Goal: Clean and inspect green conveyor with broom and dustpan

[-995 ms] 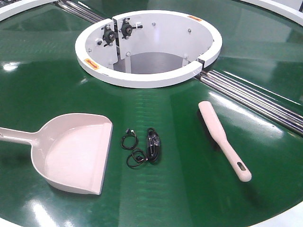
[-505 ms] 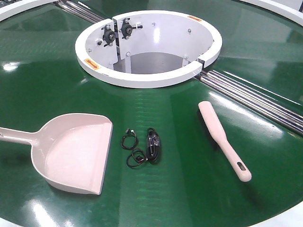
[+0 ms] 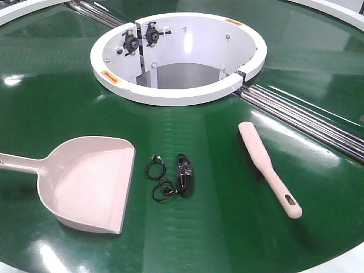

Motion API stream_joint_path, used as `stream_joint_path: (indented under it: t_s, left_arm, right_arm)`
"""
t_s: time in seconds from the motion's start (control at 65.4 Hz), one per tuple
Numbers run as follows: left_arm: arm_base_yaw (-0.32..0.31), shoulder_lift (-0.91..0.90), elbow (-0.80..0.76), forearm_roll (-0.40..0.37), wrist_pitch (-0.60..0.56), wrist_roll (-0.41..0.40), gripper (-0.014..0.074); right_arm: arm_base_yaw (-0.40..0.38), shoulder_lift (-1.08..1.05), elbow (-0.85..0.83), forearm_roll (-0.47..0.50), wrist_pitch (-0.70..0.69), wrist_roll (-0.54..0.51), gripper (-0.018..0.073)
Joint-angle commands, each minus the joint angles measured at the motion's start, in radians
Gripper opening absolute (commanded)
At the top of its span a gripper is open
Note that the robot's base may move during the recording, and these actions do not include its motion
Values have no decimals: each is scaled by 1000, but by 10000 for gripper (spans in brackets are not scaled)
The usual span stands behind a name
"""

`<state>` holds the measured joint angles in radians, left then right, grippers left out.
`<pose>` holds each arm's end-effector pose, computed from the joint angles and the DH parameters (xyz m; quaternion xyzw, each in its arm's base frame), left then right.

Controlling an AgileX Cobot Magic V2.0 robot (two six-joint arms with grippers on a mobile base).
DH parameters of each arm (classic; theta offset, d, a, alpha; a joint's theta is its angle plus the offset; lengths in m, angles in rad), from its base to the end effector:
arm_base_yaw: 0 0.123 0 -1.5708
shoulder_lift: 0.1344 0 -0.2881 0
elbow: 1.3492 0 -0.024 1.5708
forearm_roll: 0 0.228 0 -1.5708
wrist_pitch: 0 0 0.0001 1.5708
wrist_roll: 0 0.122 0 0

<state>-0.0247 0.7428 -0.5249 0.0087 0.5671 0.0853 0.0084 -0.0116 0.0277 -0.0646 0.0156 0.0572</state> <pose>0.1384 -0.0028 0.2602 0.0522 0.9047 0.0165 0.4225 0.0616 0.0004 0.2051 -0.0051 0.6872 0.0000 0.7265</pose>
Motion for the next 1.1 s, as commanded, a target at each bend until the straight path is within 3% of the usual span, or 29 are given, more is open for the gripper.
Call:
stream_joint_path:
  t_s: [0.0, 0.337, 0.444, 0.581, 0.658, 0.826, 0.995, 1.086]
  left_arm:
    - [4, 0, -30, -9, -55, -5, 110]
    - [0, 0, -30, -9, -53, -5, 491]
    - [0, 0, -30, -9, -60, -5, 543]
    - [0, 0, -36, -62, -17, -4, 541]
    - [0, 9, -84, -54, 67, 8, 528]
    - [0, 120, -298, -70, 324, 176, 476]
    - [0, 316, -562, -140, 609, 404, 421]
    - [0, 420, -666, -127, 682, 448, 408]
  right_arm:
    - [-5, -11, 4, -11, -78, -1, -9]
    - [-5, -11, 4, -11, -78, -1, -9]
    - [-5, -11, 4, -11, -78, -1, -9]
    - [-5, -11, 4, -11, -78, -1, -9]
    - [-5, -11, 4, -11, -78, -1, -9]
    - [-5, -11, 4, -11, -78, -1, -9]
    - [-5, -11, 4, -11, -78, -1, -9]
    - [-5, -11, 4, -11, -78, -1, -9]
